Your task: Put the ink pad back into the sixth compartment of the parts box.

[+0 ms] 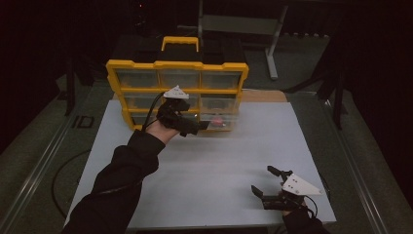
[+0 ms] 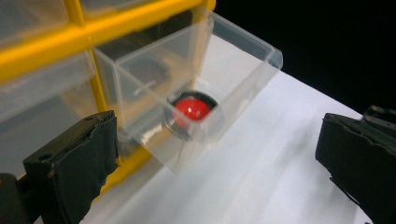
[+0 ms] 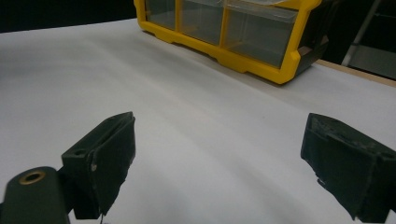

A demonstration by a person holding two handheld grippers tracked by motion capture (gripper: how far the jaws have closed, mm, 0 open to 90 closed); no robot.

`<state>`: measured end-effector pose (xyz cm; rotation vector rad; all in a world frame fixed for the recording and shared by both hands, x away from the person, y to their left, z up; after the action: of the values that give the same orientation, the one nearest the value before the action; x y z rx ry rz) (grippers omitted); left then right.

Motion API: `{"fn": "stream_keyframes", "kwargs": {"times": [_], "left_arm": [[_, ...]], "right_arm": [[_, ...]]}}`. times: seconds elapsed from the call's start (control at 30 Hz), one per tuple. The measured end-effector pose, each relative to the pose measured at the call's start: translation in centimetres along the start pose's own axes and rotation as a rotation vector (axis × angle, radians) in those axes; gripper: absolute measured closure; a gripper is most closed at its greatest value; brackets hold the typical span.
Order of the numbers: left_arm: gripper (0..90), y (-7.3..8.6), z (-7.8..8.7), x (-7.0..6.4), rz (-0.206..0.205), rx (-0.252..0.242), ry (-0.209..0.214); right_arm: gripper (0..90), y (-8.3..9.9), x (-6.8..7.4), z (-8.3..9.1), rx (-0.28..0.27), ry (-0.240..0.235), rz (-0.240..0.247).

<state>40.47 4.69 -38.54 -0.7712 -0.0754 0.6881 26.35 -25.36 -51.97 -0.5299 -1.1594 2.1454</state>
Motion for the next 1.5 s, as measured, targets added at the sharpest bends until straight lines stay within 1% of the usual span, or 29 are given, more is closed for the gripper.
{"fn": "stream_keyframes", "kwargs": {"times": [0.13,0.2,0.27,0.37,0.43,0.53,0.6,0.63,0.67,0.7,0.77,0.8,0.87,0.9,0.93,1.0,1.03,1.1,1.17,1.3,1.5], "left_arm": [[0.2,0.9,-0.1,0.0,0.005,-0.006,0.016],[0.2,1.5,-0.2,-0.2,-0.002,-0.009,0.023],[0.1,1.7,-0.2,-0.3,-0.001,-0.01,0.026],[0.2,2.4,-0.3,-0.7,-0.013,-0.015,0.04],[0.2,2.9,-0.4,-0.9,-0.029,-0.024,0.047],[0.2,4.0,-0.7,-1.3,-0.025,-0.022,0.074],[0.2,4.7,-0.8,-1.5,-0.029,-0.021,0.077],[0.2,5.3,-0.8,-1.5,-0.03,-0.026,0.072],[0.2,5.3,-0.8,-1.5,-0.03,-0.026,0.072],[0.2,5.6,-0.8,-1.6,-0.031,-0.036,0.075],[0.2,6.2,-0.7,-1.6,-0.046,-0.068,0.081],[0.2,6.6,-0.7,-1.6,-0.049,-0.073,0.079],[0.2,7.2,-0.6,-1.4,-0.036,-0.084,0.081],[0.2,7.8,-0.5,-1.2,-0.028,-0.093,0.084],[0.2,7.8,-0.5,-1.2,-0.028,-0.093,0.084],[0.2,8.7,-0.5,-1.0,-0.02,-0.093,0.077],[0.2,8.7,-0.5,-1.0,-0.02,-0.093,0.077],[0.2,9.5,-0.3,-0.9,-0.015,-0.091,0.083],[0.2,9.7,-0.3,-0.9,-0.014,-0.088,0.085],[0.2,10.7,0.0,-0.8,-0.007,-0.099,0.09],[0.2,12.3,0.4,-1.0,-0.007,-0.101,0.086]], "right_arm": [[10.2,0.0,0.0,0.0,-0.001,0.001,-0.001],[10.2,0.0,0.0,0.0,0.0,0.0,-0.001],[10.2,0.0,0.0,0.0,0.0,0.001,-0.001],[10.2,0.0,0.0,0.0,0.0,0.001,-0.001],[10.2,0.0,0.0,0.0,0.0,0.001,-0.001],[10.2,0.0,0.0,0.0,0.0,0.001,-0.002],[10.2,0.0,0.0,0.0,-0.001,-0.001,-0.002],[10.2,0.0,0.1,0.0,0.001,0.0,-0.002],[10.2,0.0,0.1,0.0,0.001,-0.001,-0.001],[10.2,0.0,0.1,0.0,0.002,-0.001,-0.001],[10.2,0.0,0.1,0.0,0.003,-0.001,0.0],[10.2,0.0,0.1,0.0,0.003,-0.001,0.0],[10.2,0.0,0.1,0.0,0.002,-0.001,0.002],[10.2,0.0,0.1,-0.1,0.005,0.0,0.003],[10.2,0.0,0.1,-0.1,0.005,0.0,0.003],[10.2,0.0,0.1,-0.1,0.004,0.0,0.005],[10.2,0.0,0.1,-0.1,0.004,0.0,0.005],[10.2,0.0,0.1,-0.1,0.005,0.002,0.008],[10.2,0.0,0.1,-0.1,0.005,0.002,0.009],[10.2,0.0,0.1,-0.1,0.005,0.002,0.007],[10.2,0.0,0.1,-0.1,0.007,0.003,0.009]]}}
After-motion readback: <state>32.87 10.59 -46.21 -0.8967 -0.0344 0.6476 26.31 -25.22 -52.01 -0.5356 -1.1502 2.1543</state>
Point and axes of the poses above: each handheld gripper's, and its own axes: z roughly backward along the jaws, y roughly out of its underside, x roughly to its left, the point moved 5 cm from there along -z, roughly forward along the jaws, and after that the axes turned 14 degrees about x, right-handed, at the moved point
